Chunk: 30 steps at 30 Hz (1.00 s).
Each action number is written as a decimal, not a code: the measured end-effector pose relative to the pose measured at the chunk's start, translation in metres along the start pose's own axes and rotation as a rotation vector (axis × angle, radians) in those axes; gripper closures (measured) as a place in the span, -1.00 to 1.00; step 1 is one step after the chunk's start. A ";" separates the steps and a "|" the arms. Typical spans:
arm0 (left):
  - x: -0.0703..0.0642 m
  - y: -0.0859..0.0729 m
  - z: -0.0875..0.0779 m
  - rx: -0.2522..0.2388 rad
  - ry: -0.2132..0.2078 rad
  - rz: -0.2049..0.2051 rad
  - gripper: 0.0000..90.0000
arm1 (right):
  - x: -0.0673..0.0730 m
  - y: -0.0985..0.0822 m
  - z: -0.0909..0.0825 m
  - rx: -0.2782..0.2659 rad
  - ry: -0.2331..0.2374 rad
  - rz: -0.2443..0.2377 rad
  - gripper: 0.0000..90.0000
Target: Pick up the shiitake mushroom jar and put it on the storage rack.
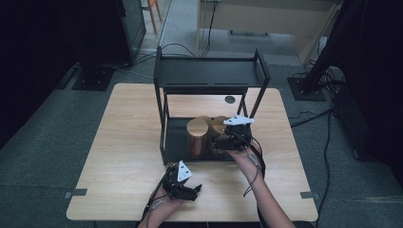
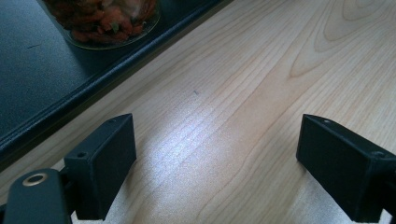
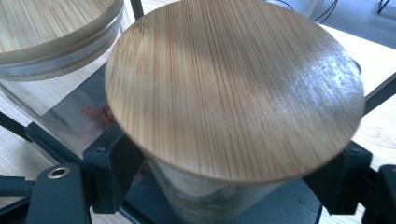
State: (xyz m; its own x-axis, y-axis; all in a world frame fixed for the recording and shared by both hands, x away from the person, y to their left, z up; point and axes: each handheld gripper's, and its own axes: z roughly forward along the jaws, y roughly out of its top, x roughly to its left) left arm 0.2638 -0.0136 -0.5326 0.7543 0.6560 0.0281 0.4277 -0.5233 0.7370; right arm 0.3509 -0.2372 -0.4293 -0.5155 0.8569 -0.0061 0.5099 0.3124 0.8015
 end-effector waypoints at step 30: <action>0.000 0.000 0.000 -0.001 0.000 -0.002 -0.73 | 0.001 -0.005 -0.012 0.001 0.007 -0.016 -0.55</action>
State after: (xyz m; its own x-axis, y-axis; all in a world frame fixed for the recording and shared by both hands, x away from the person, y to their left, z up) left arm 0.2637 -0.0137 -0.5326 0.7534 0.6571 0.0269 0.4283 -0.5213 0.7381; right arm 0.3396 -0.2425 -0.4263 -0.5283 0.8489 -0.0148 0.5025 0.3267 0.8005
